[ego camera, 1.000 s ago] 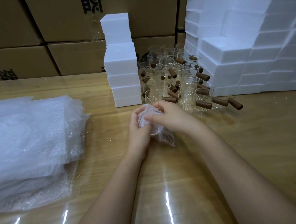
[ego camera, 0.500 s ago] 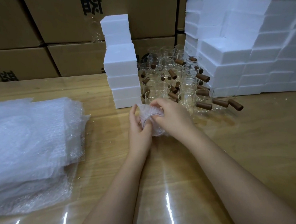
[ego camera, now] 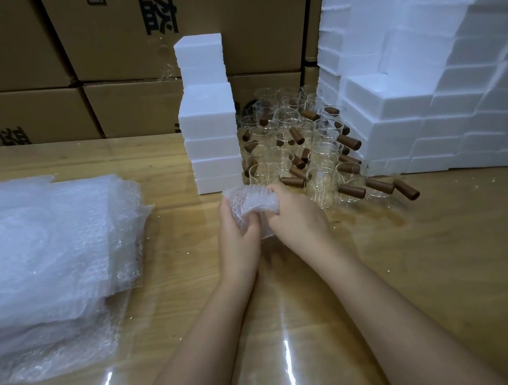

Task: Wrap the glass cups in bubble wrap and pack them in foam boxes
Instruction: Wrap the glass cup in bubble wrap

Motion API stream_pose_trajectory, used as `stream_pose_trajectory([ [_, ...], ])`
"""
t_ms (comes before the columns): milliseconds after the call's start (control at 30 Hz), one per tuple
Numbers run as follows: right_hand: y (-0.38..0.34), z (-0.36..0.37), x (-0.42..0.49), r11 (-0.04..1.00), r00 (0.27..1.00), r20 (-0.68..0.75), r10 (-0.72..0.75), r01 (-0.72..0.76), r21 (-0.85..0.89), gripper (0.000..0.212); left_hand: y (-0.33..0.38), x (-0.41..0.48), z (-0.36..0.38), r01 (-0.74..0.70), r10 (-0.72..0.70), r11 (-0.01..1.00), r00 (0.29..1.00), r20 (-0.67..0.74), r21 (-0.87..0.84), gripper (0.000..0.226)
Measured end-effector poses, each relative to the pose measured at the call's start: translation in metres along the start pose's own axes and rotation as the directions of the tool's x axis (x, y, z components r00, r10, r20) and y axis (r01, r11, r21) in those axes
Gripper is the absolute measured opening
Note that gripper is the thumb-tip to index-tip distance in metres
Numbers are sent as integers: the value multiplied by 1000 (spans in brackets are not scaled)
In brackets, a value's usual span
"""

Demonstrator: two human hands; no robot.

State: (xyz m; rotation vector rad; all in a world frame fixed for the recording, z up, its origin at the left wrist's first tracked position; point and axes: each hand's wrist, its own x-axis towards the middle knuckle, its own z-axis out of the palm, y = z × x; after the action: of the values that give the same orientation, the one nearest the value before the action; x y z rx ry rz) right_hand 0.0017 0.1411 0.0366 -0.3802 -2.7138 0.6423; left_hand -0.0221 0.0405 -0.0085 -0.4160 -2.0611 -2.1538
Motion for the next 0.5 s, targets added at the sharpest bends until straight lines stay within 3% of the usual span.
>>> stream_pose_trajectory([
  [100,2,-3,0,992,999,-32,-32,28,-122,39,8,-5,-3,-158,150,975,987,64,154,72],
  [167,5,-9,3,990,999,-5,-32,31,-140,32,11,-7,-8,-362,299,878,925,233,312,72],
  [233,11,-18,7,996,998,68,14,-9,-84,21,13,-8,-12,-499,337,771,846,413,394,79],
  [267,14,-24,8,998,990,129,48,-43,-39,26,13,-8,-14,-540,342,737,816,466,406,84],
  [367,24,-36,8,989,951,299,74,-110,104,27,8,-6,-13,-619,403,670,767,500,410,99],
  [433,25,-38,6,978,934,356,39,-108,178,20,5,-5,-8,-581,410,721,796,444,377,104],
  [500,20,-35,3,959,940,338,-49,-50,278,10,4,-3,-7,-420,328,881,873,361,217,95],
])
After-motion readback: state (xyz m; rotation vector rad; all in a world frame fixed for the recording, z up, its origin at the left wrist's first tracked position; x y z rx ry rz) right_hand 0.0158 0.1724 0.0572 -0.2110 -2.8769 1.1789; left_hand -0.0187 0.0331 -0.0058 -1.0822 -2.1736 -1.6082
